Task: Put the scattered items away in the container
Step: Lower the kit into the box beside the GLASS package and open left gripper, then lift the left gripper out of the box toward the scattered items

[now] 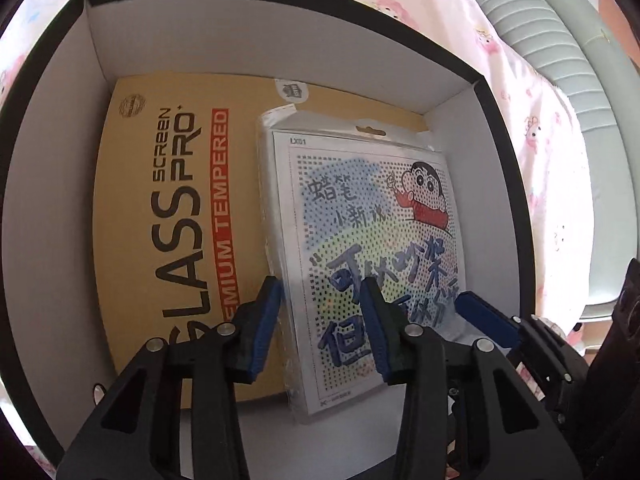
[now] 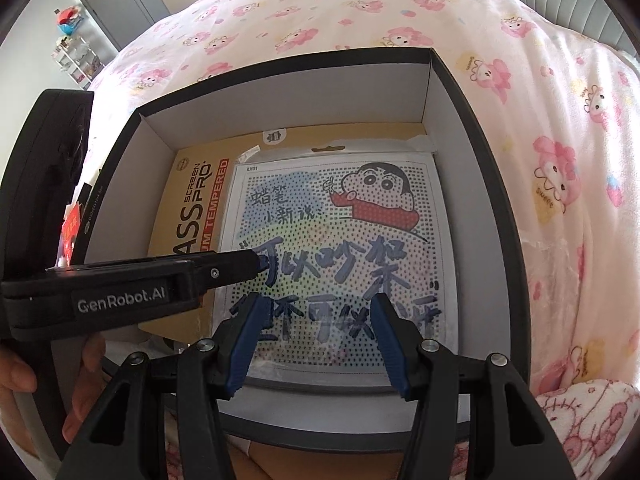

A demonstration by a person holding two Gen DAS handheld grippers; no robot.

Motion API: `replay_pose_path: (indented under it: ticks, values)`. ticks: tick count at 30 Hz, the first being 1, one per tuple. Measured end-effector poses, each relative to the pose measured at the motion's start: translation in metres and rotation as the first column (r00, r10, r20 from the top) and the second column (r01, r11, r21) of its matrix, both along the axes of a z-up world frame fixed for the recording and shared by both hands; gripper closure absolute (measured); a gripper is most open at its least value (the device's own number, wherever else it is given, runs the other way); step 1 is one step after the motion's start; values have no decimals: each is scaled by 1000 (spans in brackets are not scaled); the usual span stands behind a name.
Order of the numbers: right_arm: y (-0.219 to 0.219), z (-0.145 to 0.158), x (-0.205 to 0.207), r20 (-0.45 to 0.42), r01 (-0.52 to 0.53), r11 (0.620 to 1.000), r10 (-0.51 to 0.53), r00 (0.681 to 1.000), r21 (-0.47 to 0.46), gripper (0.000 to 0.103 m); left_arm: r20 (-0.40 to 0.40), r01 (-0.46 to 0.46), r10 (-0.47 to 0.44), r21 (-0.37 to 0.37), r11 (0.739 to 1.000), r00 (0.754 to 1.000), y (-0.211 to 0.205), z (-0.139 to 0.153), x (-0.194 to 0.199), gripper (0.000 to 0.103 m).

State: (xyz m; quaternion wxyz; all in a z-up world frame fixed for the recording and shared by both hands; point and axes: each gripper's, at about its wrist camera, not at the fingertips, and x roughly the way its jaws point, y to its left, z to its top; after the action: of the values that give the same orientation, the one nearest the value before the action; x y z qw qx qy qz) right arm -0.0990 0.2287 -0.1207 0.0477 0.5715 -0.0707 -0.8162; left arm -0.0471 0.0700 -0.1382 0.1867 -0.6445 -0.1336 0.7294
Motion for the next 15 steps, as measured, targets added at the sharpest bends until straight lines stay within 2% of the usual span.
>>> replay_pose_path:
  ticks: [3, 6, 10, 12, 14, 15]
  values:
    - [1, 3, 1, -12, 23, 1000, -23, 1000, 15, 51, -10, -13, 13, 12, 1000, 1000, -6, 4, 13, 61]
    - [5, 12, 4, -42, 60, 998, -60, 997, 8, 51, -119, -11, 11, -1, 1000, 993, -9, 27, 34, 61]
    - [7, 32, 11, -107, 114, 993, -112, 988, 12, 51, -288, -12, 18, 23, 1000, 958, -15, 68, 79, 57]
    - [4, 45, 17, -144, 116, 993, -113, 983, 18, 51, -345, -13, 30, 51, 999, 938, -23, 87, 102, 55]
    - [3, 59, 24, -175, 109, 994, -106, 979, 9, 51, -390, -36, 56, 59, 998, 919, -56, 107, 126, 51]
    - [4, 66, 26, -190, 103, 995, -99, 977, 12, 51, -409, -41, 61, 58, 997, 911, -51, 114, 132, 51]
